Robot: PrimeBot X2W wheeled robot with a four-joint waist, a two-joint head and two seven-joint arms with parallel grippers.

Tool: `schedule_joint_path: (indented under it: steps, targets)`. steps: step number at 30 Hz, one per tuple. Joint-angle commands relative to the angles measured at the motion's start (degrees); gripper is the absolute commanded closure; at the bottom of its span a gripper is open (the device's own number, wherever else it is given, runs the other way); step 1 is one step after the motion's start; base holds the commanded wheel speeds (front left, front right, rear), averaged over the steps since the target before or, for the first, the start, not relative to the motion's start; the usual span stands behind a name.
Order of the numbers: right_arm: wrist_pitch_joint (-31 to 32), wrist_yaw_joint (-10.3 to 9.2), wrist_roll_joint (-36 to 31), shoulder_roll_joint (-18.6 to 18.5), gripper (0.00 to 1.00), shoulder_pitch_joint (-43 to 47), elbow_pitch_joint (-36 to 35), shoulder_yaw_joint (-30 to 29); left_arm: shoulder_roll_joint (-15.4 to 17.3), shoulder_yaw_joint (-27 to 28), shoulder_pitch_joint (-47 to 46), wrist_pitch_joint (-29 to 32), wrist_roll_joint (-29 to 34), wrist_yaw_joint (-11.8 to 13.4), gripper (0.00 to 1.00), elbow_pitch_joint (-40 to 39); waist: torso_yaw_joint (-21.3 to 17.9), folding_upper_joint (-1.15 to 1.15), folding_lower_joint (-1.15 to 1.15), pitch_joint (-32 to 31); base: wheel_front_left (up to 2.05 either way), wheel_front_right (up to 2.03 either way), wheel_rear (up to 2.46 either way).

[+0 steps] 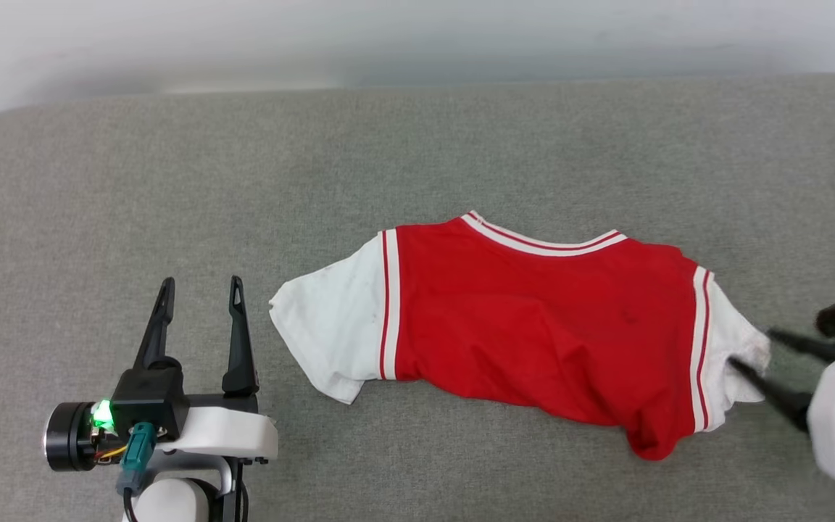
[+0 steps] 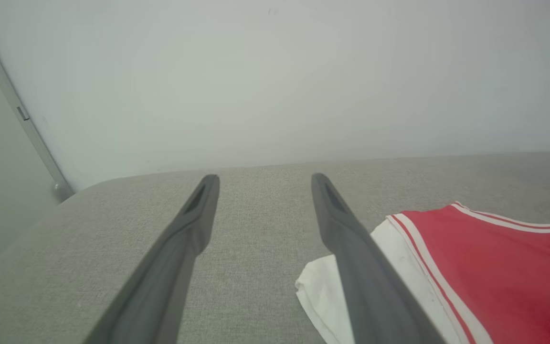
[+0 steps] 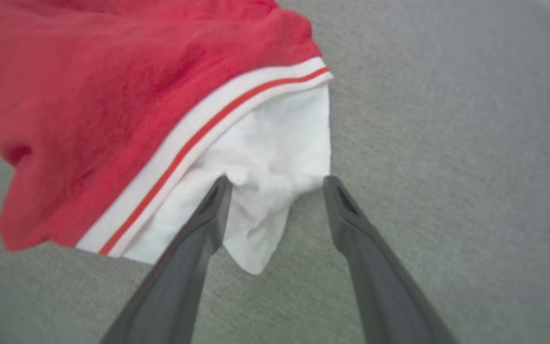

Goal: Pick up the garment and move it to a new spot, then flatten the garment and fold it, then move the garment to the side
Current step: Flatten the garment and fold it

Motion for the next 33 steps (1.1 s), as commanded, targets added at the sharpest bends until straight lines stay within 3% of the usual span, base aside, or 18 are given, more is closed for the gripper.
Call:
schedule_joint_path:
  steps: [1, 9, 13, 16, 23, 28, 33]
  targets:
    - [-0.7, -0.04, -0.7, -1.9, 0.00, 0.1, -1.6, -2.2, 0.2, 0.3, 0.8, -0.1, 0.4, -0.1, 0.00, 0.0, -0.6, 0.00, 0.01, -1.1, 0.00, 0.00, 0.00]
    - [0.7, -0.04, -1.4, -7.8, 0.00, -0.6, -8.3, -12.9, 0.0, -0.1, 1.9, -0.1, 0.4, 0.2, 0.00, -0.5, -1.0, 0.00, 0.01, -1.9, 0.00, 0.00, 0.00]
    - [6.6, -0.04, -1.2, -9.3, 0.00, -2.4, -11.2, -16.7, 0.1, -0.1, 1.4, -0.1, 0.4, -0.1, 0.00, -0.8, -0.9, 0.00, 0.01, -1.0, 0.00, 0.00, 0.00]
    - [14.5, -0.04, -0.7, -10.0, 0.00, -4.1, -12.1, -17.1, 0.1, -0.4, 0.4, -0.1, 0.6, -0.3, 0.00, -1.0, -0.5, 0.00, 0.01, 0.2, 0.00, 0.00, 0.00]
    - [30.6, -0.04, -0.7, -5.9, 0.00, -7.5, -9.5, -14.2, -0.1, -1.0, -1.6, -0.1, 0.5, -0.2, 0.00, -1.7, 0.6, 0.00, 0.01, 3.9, 0.00, 0.00, 0.00]
    - [32.8, -0.04, -1.2, 0.0, 0.00, -7.2, -4.5, -12.8, -0.1, -1.4, -2.9, -0.1, 0.5, -0.1, 0.00, -1.9, 1.2, 0.00, 0.01, 6.8, 0.00, 0.00, 0.00]
    - [34.1, 0.06, -1.4, 4.2, 0.00, -3.7, -0.1, -7.1, -0.2, -1.7, -4.1, -0.1, 0.6, -0.1, 0.00, -2.0, 1.7, 0.00, 0.01, 8.4, 0.00, 0.00, 0.00]
